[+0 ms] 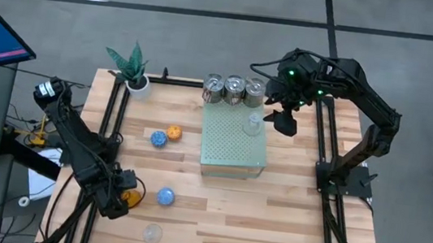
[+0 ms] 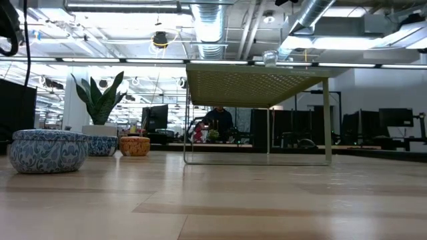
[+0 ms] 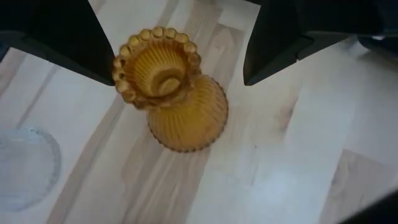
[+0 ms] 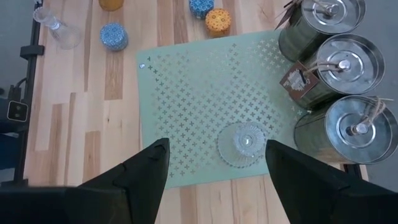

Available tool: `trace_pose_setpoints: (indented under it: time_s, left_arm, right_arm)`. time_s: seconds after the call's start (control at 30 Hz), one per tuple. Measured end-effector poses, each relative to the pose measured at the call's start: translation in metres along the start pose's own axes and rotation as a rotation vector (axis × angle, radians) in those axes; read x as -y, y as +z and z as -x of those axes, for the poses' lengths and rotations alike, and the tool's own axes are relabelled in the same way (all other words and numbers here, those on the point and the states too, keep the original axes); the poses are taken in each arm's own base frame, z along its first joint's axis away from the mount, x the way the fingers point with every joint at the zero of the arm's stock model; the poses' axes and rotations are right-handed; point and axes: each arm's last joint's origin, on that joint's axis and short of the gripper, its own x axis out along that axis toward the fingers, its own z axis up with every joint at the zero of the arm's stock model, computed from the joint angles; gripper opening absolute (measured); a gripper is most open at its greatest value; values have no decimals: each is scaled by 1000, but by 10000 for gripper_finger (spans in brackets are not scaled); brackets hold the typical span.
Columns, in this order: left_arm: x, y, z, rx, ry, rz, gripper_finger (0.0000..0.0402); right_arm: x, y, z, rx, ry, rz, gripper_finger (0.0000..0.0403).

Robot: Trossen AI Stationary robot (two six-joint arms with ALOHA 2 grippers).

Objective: Pick & Place candle stick holders
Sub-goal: Put the yellow candle holder on the shelf

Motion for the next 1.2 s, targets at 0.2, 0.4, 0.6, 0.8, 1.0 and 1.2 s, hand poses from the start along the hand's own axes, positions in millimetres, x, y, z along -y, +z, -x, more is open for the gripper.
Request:
trace_pose_setpoints:
  time_s: [0.2, 0.4, 0.6, 0.8, 1.0, 1.2]
  left_arm:
    - [-1, 1, 0, 39, 12, 0, 341]
    - [0, 1, 0, 29, 5, 0, 312]
    - [0, 1, 0, 27, 4, 15, 265]
    - [-1, 1, 0, 26, 8, 15, 203]
    - [0, 1, 0, 20, 3, 20, 169]
    - [-2, 5, 0, 21, 1, 84, 170]
  right_arm:
    - [0, 0, 0, -1, 0, -1, 256]
    - [0, 0, 0, -1, 1, -3, 256]
    - [0, 0, 0, -1, 1, -3, 256]
    - [0, 0, 0, -1, 1, -2, 256]
    - [0, 0, 0, -1, 1, -2, 256]
    - [0, 0, 0, -1, 1, -2, 256]
